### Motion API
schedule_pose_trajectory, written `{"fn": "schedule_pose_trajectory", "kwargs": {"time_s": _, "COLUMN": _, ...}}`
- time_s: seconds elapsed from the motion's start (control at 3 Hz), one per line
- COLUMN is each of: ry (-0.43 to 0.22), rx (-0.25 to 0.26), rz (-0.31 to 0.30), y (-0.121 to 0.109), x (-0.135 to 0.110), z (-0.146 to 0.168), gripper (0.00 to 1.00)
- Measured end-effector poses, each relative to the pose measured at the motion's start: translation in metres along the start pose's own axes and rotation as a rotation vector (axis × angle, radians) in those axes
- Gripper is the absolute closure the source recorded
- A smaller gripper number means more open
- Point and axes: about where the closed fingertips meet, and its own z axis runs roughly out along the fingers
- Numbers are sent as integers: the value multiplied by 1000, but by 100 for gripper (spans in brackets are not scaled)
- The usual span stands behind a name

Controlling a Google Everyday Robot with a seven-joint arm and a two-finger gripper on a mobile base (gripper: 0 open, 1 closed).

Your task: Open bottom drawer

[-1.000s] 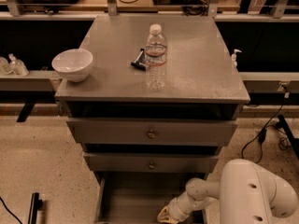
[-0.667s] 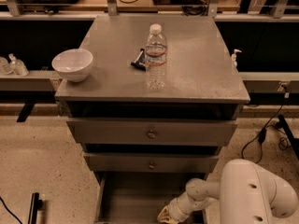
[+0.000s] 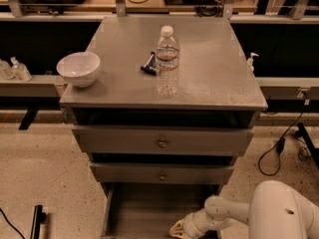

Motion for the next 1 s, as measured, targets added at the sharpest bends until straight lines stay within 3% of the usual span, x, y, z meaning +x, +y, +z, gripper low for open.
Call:
{"fn": "schedule_pose_trajectory", "kwargs": {"time_s": 0.33, "ry": -6, "rx": 8, "rz": -7, "y": 0, "x": -3, "z": -3, "gripper": 100}}
{"fn": "schedule_pose_trajectory", "kwargs": {"time_s": 1.0, "ry": -125, "rx": 166, "rz": -144, "y": 7, "x": -35, "z": -34, "gripper": 100}}
